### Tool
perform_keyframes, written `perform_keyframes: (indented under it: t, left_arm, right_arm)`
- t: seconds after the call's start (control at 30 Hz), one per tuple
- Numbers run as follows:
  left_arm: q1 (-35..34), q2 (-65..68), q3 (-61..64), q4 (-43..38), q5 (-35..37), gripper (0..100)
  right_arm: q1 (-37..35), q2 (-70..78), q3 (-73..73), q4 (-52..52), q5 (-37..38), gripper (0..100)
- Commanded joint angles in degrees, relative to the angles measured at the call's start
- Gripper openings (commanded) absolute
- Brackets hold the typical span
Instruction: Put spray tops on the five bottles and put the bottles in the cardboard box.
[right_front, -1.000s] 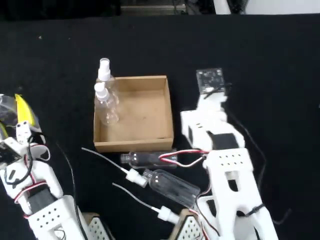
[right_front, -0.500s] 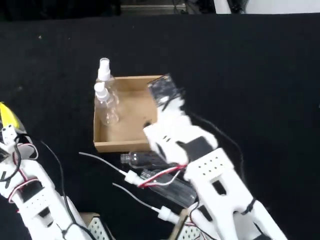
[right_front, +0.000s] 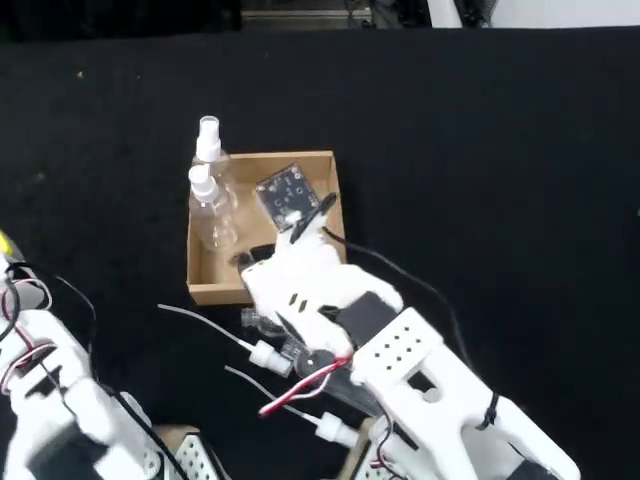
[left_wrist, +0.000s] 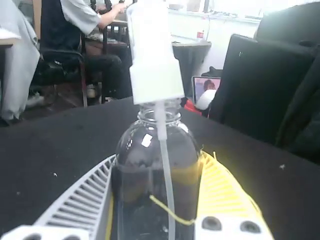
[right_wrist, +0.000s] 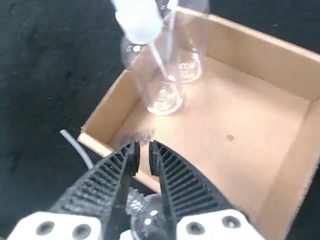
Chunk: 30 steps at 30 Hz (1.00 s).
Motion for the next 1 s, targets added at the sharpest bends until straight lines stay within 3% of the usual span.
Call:
perform_keyframes:
  t: [0.0, 0.13, 0.37, 0.7, 0.97]
  left_arm:
    - [-1.3, 12.3, -7.1, -10.9, -2.4, 3]
    - [-2.9, 23.2, -10.1, -21.9, -2.5, 3]
    - [-2.9, 40.3, -14.6, -36.3, -2.5, 3]
    - [-3.0, 56.4, -23.6, -44.4, -2.5, 3]
    - [-3.1, 59.0, -25.3, -44.6, -2.2, 3]
  right_arm:
    - [-2.1, -0.4, 0.2, -2.3, -0.4, 1.3]
    - [-3.3, -0.4, 1.3, -3.4, -0.4, 1.3]
    - [-3.3, 4.4, 5.3, -16.2, -0.4, 1.1]
    - [-3.3, 19.0, -6.0, -16.2, -0.4, 1.1]
    - [-2.9, 28.4, -13.0, -16.5, -0.4, 1.1]
